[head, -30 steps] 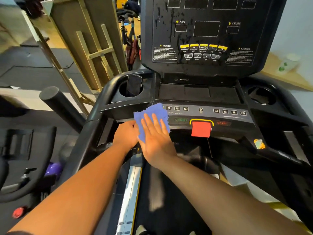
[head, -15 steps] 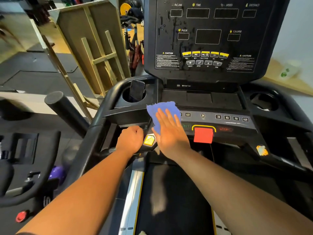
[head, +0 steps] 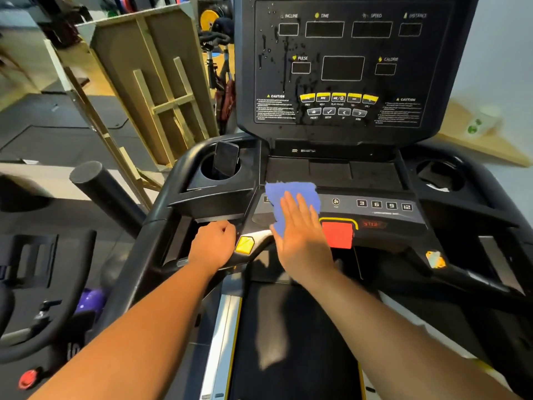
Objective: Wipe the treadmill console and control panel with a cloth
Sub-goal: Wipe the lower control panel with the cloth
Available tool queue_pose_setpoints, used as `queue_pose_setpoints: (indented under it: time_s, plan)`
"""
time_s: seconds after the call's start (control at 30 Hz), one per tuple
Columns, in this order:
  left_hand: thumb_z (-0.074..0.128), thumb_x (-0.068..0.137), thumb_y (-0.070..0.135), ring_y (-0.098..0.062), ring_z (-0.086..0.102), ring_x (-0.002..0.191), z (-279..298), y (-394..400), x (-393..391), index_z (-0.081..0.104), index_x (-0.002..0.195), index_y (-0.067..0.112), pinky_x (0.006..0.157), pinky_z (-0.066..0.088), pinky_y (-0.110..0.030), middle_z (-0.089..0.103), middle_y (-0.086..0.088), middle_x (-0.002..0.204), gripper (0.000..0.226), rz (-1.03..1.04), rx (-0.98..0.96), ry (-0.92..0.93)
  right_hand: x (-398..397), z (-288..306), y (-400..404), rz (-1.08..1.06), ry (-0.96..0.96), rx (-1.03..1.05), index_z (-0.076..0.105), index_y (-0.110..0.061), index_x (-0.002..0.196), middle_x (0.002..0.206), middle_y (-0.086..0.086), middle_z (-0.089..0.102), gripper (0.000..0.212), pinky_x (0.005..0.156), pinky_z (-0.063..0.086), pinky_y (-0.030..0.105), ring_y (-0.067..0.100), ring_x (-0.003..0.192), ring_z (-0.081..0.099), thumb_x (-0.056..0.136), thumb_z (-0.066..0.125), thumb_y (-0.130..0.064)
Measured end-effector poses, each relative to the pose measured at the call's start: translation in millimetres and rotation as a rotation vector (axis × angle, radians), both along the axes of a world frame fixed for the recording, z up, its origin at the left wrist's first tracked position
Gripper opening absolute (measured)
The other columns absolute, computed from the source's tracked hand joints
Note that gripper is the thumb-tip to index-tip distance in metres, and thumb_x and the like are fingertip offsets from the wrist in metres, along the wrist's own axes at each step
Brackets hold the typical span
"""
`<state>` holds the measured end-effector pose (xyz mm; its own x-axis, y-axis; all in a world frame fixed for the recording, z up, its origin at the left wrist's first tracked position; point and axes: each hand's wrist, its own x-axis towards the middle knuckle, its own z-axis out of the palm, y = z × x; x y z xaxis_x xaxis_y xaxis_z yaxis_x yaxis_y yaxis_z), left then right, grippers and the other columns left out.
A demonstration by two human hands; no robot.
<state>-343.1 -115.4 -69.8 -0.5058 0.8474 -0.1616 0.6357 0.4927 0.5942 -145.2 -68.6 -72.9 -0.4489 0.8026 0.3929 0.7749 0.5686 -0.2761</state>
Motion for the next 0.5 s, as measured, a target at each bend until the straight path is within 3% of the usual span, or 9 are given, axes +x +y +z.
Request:
queue_pose_setpoints:
  time_s: [0.1,0.23,0.33,0.43,0.5]
  plan:
    - [0.041,0.099,0.031,-0.027,0.065,0.080,0.4,-0.2,-1.1,0.066,0.078,0.018,0.077,0.054,-0.040,0.070,-0.006,0.082,0.035,0.001,0.011,-0.022,8.5,-8.5,-24.1,0.013,-0.028,0.031,0.037,-0.004,0.151,0.158,0.012,0.038,0.072,0.119,0.029,0.051,0.035,0.147,0.032,0.090,0.065,-0.031]
    - [0.043,0.098,0.030,-0.028,0.064,0.078,-0.2,0.7,-0.5,0.063,0.073,0.018,0.073,0.051,-0.038,0.069,-0.007,0.079,0.035,0.002,0.022,-0.036,1.3,-2.8,4.8,0.168,-0.115,0.103,0.040,-0.003,0.149,0.156,0.015,0.040,0.058,0.118,0.031,0.053,0.035,0.147,0.033,0.100,0.046,-0.035]
    - [0.043,0.100,0.028,-0.028,0.065,0.076,-0.2,-1.5,0.9,0.062,0.072,0.016,0.071,0.050,-0.038,0.068,-0.007,0.075,0.036,0.008,0.030,-0.032,9.6,1.9,18.9,0.023,-0.014,-0.019,0.032,-0.006,0.152,0.160,0.011,0.033,0.060,0.122,0.022,0.049,0.029,0.151,0.022,0.101,0.045,-0.035]
    - [0.043,0.097,0.030,-0.029,0.065,0.074,-0.8,-1.8,0.8,0.063,0.073,0.015,0.073,0.053,-0.040,0.068,-0.007,0.073,0.035,0.012,0.023,-0.027,22.0,-2.8,-7.8,-0.168,-0.027,0.027,0.038,-0.005,0.151,0.157,0.013,0.039,0.064,0.121,0.026,0.050,0.034,0.148,0.031,0.096,0.056,-0.034]
    - [0.044,0.097,0.031,-0.029,0.065,0.074,1.9,0.0,1.2,0.064,0.073,0.016,0.073,0.053,-0.040,0.069,-0.006,0.074,0.034,0.013,0.022,-0.027,12.4,-4.1,-19.7,-0.137,-0.060,0.036,0.040,-0.005,0.150,0.157,0.013,0.039,0.065,0.120,0.026,0.052,0.037,0.147,0.033,0.094,0.057,-0.033]
